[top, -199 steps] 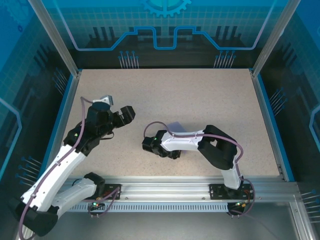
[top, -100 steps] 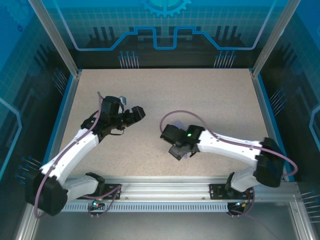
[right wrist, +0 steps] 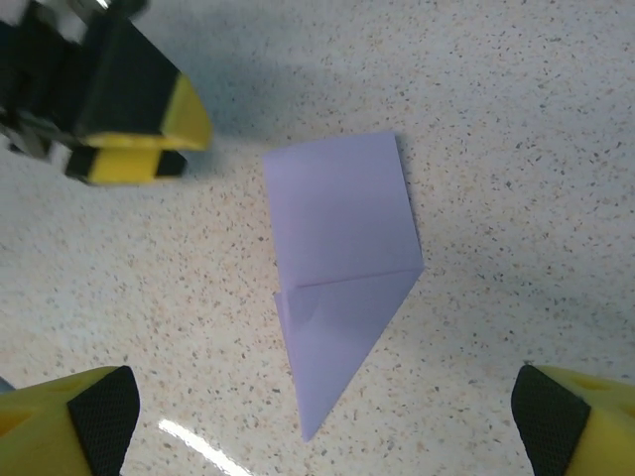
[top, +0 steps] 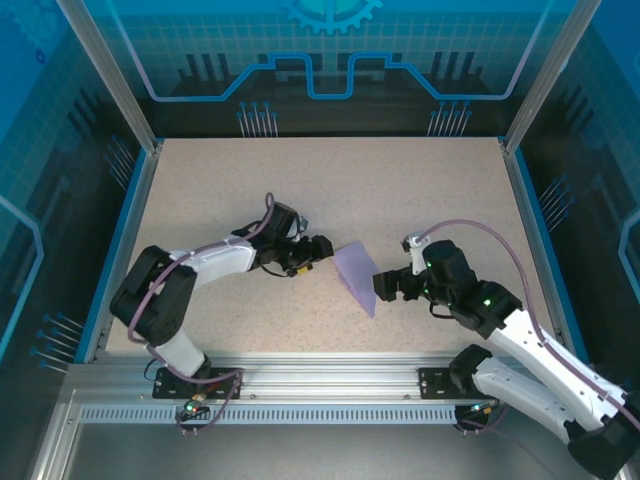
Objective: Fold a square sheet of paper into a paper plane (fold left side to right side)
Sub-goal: Turn over the paper at the center of the table, then pick up the paper from the center of the table.
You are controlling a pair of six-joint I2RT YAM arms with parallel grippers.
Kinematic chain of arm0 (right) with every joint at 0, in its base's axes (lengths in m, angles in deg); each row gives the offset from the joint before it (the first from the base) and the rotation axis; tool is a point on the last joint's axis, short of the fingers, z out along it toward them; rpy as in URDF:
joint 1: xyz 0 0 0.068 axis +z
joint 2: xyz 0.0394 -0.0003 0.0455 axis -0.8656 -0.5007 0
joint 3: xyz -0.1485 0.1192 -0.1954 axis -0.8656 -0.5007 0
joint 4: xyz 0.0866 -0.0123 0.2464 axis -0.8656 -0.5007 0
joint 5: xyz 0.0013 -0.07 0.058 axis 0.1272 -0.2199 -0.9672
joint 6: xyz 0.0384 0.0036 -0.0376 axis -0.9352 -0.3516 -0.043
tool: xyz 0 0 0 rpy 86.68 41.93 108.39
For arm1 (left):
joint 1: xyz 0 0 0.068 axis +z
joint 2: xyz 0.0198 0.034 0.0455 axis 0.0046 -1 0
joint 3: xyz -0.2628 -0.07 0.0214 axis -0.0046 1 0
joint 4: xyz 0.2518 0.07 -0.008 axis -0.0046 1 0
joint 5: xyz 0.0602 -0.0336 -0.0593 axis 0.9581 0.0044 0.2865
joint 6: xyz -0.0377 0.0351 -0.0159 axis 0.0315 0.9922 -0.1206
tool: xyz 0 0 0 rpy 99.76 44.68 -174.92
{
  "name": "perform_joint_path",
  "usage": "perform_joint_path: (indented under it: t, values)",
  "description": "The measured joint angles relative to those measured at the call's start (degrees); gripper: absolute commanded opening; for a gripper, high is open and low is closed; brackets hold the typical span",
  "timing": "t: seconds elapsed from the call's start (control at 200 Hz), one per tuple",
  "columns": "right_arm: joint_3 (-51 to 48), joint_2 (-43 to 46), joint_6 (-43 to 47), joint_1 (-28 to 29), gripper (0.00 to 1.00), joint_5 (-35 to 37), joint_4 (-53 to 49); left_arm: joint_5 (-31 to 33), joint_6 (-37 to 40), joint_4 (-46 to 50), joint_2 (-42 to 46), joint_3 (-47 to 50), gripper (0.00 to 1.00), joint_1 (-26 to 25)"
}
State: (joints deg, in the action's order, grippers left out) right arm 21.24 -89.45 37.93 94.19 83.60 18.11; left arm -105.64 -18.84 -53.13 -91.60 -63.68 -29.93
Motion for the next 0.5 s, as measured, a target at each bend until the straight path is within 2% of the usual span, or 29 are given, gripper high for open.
perform_joint_path:
  t: [0.11, 0.26, 0.345, 0.5]
  values:
    - [-2.6, 2.4, -1.6, -2.5, 1.00, -3.1, 1.2, -0.8, -1.0, -1.8, -4.3, -2.6, 0.76, -1.8]
    - [-3.6, 3.1, -2.9, -3.8, 1.00, -5.4, 1.9, -1.5, -1.5, -3.9, -9.2, -5.7, 0.68, -3.6]
    - [-3.6, 3.0, -3.0, -3.9, 1.00, -5.7, 2.2, -1.6, -2.1, -4.2, -11.0, -6.7, 0.59, -4.1]
    - [-3.6, 1.4, -2.7, -3.9, 1.00, -6.7, 2.6, -1.6, -1.7, -5.0, -12.7, -7.2, 0.36, -4.3]
